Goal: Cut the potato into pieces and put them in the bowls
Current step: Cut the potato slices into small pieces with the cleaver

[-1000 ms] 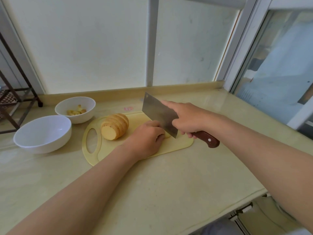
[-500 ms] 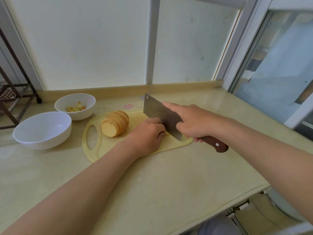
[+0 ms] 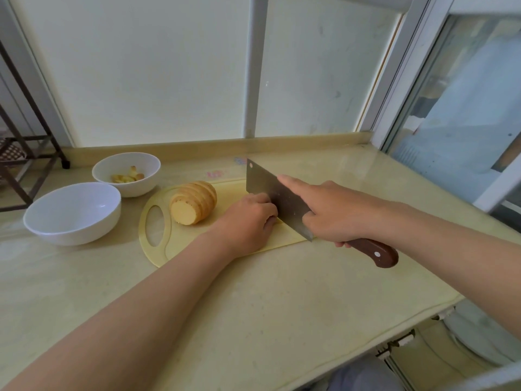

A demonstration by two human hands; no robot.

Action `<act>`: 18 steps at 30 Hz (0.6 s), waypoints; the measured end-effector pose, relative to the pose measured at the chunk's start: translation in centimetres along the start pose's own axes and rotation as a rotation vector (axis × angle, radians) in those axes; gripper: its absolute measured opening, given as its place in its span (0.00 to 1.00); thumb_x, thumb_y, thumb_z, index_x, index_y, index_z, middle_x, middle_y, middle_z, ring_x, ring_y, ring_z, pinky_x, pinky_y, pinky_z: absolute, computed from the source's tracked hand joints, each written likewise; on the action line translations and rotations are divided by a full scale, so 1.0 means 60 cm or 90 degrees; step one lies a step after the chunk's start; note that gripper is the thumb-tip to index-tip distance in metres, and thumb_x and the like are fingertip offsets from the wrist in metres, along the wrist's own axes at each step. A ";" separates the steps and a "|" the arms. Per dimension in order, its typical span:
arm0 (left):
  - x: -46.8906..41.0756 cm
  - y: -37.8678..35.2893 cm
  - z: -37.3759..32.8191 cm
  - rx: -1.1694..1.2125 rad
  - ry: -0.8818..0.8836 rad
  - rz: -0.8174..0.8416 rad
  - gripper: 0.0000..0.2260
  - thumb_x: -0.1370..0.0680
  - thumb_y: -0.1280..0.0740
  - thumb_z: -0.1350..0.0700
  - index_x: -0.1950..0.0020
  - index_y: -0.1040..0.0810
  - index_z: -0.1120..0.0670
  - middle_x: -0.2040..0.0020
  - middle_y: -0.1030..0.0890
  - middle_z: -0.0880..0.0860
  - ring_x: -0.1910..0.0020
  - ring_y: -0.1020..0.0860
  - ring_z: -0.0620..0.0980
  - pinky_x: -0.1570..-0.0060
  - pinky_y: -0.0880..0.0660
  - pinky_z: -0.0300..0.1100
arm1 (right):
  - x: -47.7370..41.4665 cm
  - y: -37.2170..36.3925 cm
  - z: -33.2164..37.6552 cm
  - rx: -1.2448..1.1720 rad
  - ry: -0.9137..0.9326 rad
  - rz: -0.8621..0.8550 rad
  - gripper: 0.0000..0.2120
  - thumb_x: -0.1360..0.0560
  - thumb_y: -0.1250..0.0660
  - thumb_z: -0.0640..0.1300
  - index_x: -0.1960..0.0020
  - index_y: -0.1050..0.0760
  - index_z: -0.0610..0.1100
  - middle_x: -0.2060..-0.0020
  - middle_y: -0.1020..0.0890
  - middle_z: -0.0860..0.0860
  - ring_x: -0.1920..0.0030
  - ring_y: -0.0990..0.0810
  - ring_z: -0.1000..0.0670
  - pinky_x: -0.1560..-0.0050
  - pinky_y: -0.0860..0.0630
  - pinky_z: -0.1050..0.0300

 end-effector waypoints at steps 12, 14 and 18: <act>-0.002 0.000 0.002 0.018 0.007 0.004 0.07 0.23 0.34 0.60 0.52 0.16 0.58 0.55 0.21 0.56 0.54 0.23 0.58 0.54 0.25 0.50 | -0.065 -0.005 0.001 -0.184 -0.033 -0.045 0.40 0.24 0.44 0.36 0.19 0.50 0.67 0.54 0.22 0.42 0.71 0.21 0.45 0.70 0.20 0.52; -0.001 0.001 0.002 0.022 0.006 0.005 0.07 0.23 0.33 0.60 0.51 0.15 0.57 0.55 0.20 0.56 0.54 0.22 0.58 0.54 0.24 0.50 | -0.072 -0.003 0.005 -0.189 -0.029 -0.045 0.41 0.24 0.44 0.35 0.19 0.50 0.67 0.54 0.22 0.42 0.70 0.21 0.45 0.70 0.20 0.52; 0.002 0.007 0.006 0.021 0.011 0.019 0.09 0.23 0.35 0.58 0.50 0.15 0.56 0.52 0.19 0.54 0.52 0.21 0.56 0.52 0.23 0.51 | -0.072 -0.005 0.013 -0.162 -0.018 -0.041 0.44 0.25 0.45 0.34 0.18 0.52 0.66 0.53 0.24 0.45 0.71 0.20 0.45 0.71 0.19 0.51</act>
Point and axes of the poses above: each hand's wrist, its own x-axis away from the middle knuckle, its own y-axis out of the back of the hand, z = x × y, the point moved 3 cm from there along -x, towards the middle knuckle
